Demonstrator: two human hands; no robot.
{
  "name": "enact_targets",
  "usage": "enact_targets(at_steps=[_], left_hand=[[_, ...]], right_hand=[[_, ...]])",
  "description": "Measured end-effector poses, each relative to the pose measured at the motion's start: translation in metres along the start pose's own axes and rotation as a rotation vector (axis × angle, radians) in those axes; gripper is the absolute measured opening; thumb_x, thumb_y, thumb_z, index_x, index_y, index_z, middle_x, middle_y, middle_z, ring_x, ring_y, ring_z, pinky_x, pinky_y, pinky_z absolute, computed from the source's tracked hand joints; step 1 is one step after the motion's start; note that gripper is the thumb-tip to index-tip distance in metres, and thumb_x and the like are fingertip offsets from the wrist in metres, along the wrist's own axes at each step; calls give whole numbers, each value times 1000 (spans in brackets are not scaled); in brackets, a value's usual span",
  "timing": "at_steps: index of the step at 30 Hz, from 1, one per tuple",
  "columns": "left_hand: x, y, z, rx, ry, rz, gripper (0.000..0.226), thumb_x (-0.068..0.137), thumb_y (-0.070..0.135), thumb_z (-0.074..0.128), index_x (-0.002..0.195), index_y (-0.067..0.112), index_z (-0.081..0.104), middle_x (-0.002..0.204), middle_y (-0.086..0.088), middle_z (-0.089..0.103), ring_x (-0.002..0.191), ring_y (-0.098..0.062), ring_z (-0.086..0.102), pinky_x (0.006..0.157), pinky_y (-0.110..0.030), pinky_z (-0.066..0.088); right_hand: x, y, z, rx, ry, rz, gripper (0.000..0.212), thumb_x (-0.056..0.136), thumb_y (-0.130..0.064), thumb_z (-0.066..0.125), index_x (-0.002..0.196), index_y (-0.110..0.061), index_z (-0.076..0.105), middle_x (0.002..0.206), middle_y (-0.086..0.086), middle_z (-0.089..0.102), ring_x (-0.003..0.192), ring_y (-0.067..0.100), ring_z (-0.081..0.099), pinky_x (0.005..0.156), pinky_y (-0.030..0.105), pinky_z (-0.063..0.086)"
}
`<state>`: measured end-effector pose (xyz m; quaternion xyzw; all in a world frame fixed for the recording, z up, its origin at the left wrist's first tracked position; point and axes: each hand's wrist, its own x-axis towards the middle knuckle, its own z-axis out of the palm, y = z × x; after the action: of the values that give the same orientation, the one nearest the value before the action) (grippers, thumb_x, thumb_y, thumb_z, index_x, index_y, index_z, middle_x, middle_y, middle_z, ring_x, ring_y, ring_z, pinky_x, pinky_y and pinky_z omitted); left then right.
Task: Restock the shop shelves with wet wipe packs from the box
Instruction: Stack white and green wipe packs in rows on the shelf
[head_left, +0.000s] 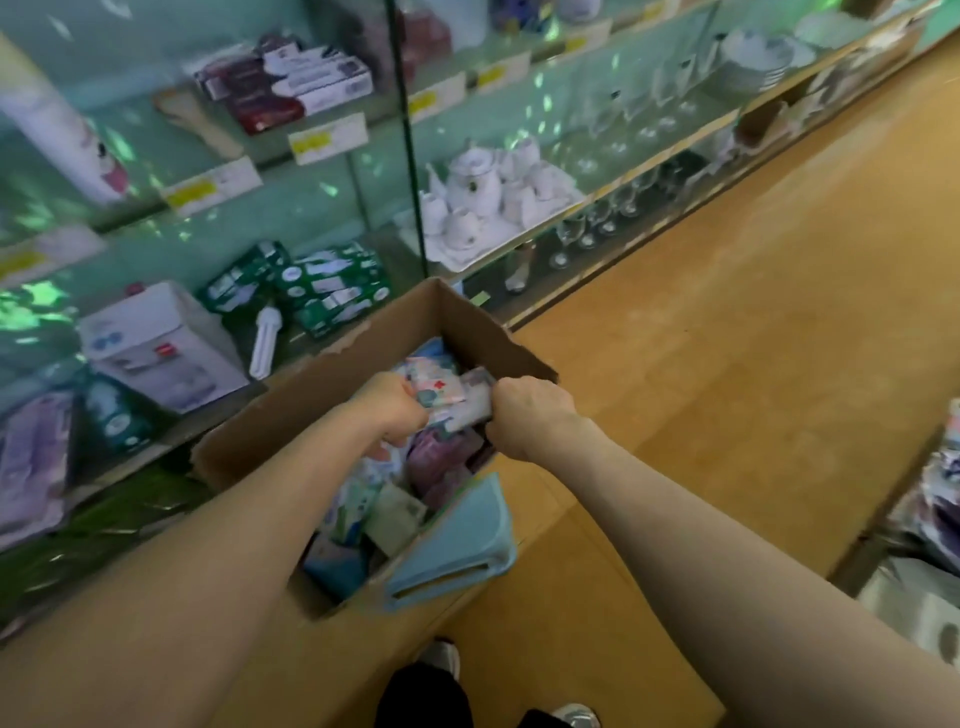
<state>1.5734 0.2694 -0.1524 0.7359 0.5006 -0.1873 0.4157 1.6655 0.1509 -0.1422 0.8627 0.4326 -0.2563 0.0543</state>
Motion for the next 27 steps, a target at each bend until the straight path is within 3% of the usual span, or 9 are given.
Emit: enact_targets(at_steps=[2,4,6,9,14,18,21,24,27], left_hand=[[17,-23,-8,-49,-16,-62,31,96,7,51,70,19,39,90,-13,48,80,-27,55,73,-37,51],[34,-43,-13,-83,-19,-124,6,96,7,51,94,12,52,99,-14,52,91,-31,60,73,-39,53],[55,-63,-12,-138,-23,-164,31,95,8,53,126,9,51,108,-15,56,90,-30,61,66,-36,51],[78,-85,-5,-211,-62,-231,47,96,10,53,142,15,42,128,-13,53,101,-28,60,76,-38,52],[117,-112,20,-389,-61,-247,42,96,11,52,137,15,46,105,-11,56,86,-23,57,66,-30,48],[141,-123,38,-482,-91,-227,43,95,12,54,137,13,47,112,-14,57,90,-27,60,65,-31,47],[156,-128,49,-558,-98,-214,41,94,6,51,135,12,49,82,-9,56,62,-20,53,53,-26,42],[168,-131,54,-552,-82,-180,37,94,7,51,131,14,54,89,-3,56,68,-18,56,59,-29,49],[176,-133,55,-581,-89,-165,30,95,9,51,125,14,57,88,-1,57,69,-16,57,58,-27,50]], right_hand=[[22,-9,15,3,-23,9,28,98,-20,48,123,-8,53,122,10,59,111,29,59,74,32,41],[44,-15,29,-5,-45,18,25,98,-21,47,119,-10,56,121,10,59,109,29,59,73,32,42],[63,-19,44,-22,-74,27,23,99,-21,46,116,-10,57,118,10,60,107,29,60,70,32,41],[88,-24,66,-39,-124,31,23,99,-19,45,116,-8,54,115,10,61,103,29,61,69,32,41],[132,-30,104,17,-110,32,25,97,-16,45,120,-10,53,117,11,59,103,28,60,74,33,46],[164,-37,125,64,-58,59,41,96,-24,50,135,-13,43,130,13,48,117,30,50,89,38,46],[192,-41,135,48,-25,79,48,96,-33,49,139,-12,38,139,16,39,127,34,39,99,42,39],[220,-42,139,126,-31,190,59,97,-46,41,141,-8,34,144,20,35,133,38,32,104,46,32],[240,-39,145,186,-65,282,61,97,-45,43,144,-8,27,146,20,35,134,36,33,105,45,31]])
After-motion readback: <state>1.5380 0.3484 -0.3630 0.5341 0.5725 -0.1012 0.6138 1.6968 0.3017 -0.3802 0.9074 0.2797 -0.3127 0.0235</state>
